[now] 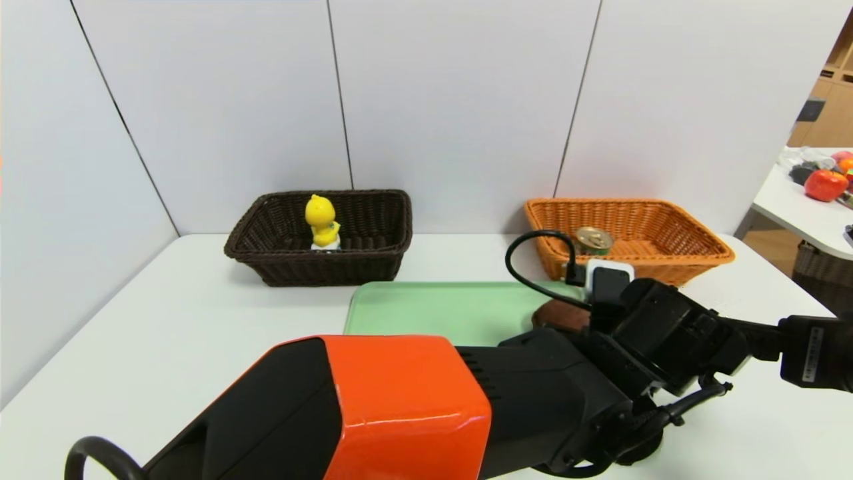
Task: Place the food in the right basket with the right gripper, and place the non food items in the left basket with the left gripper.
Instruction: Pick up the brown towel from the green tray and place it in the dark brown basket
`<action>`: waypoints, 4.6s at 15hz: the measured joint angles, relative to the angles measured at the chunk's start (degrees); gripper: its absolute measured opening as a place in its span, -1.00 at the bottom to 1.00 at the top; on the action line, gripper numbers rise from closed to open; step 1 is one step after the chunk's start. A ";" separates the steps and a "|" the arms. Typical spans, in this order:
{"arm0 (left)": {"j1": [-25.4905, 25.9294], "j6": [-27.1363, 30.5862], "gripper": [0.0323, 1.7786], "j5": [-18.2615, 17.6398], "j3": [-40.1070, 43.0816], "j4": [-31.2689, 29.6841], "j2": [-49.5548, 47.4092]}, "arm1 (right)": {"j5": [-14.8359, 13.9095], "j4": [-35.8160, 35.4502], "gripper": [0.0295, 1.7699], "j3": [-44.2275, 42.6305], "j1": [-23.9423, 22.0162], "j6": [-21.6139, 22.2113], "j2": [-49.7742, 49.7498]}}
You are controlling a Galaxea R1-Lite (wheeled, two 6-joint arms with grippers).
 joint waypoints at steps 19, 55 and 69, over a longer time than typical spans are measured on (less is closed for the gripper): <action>1.35 1.93 -0.15 -0.15 0.00 -0.89 2.28 | -0.01 -0.04 0.92 0.72 0.02 -0.16 -0.49; 39.45 13.26 -0.45 -15.71 2.28 12.70 -19.41 | 0.88 -0.09 0.92 0.57 0.98 -0.49 -1.40; 39.01 12.91 -0.45 -21.61 1.27 8.09 -10.81 | 0.77 -0.02 0.92 2.05 0.89 -0.41 -2.93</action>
